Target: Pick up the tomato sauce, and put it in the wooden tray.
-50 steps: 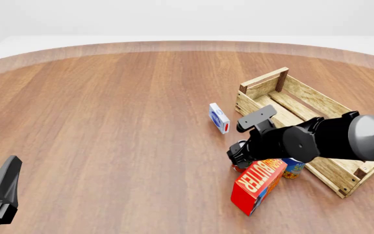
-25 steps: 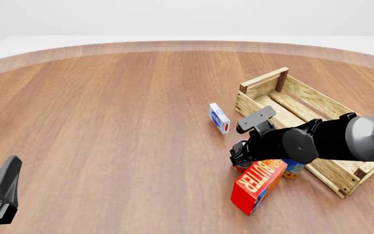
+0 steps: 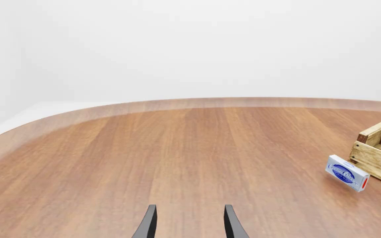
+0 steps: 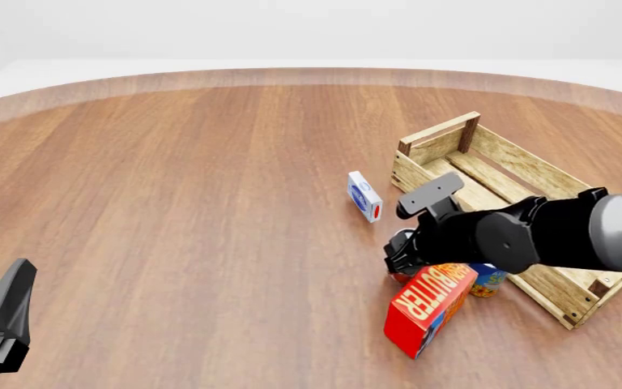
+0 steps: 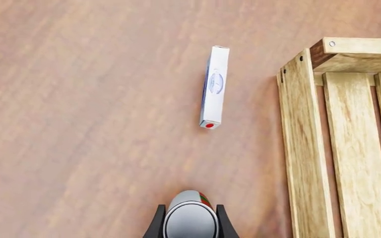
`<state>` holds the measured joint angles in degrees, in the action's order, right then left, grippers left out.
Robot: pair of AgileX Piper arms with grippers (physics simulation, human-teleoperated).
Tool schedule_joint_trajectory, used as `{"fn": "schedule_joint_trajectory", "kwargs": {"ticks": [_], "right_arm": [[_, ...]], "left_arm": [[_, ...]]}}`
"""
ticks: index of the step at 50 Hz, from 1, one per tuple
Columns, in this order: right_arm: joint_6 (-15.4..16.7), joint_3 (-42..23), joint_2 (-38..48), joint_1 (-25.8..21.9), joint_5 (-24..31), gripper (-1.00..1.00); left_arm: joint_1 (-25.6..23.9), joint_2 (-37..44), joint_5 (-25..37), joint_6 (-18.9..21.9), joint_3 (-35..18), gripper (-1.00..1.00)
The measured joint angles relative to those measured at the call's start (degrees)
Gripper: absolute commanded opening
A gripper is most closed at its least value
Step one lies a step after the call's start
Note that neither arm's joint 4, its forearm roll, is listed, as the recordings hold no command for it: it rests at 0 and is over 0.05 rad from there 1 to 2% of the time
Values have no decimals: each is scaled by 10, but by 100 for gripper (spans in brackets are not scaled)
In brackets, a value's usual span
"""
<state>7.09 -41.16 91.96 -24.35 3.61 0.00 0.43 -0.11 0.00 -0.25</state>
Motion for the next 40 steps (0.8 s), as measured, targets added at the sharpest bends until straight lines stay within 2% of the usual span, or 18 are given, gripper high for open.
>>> {"fn": "schedule_joint_trajectory", "kwargs": {"ticks": [13,25,40], "right_arm": [[-15,-6,-59,-19,24,-100],[-15,-18,-114,-36,64,-100],[-1,-83,-201,-21,174,-100]], "left_arm": [[0,0,0,0,0,100],[0,0,0,0,0,100],[0,0,0,0,0,100]]}}
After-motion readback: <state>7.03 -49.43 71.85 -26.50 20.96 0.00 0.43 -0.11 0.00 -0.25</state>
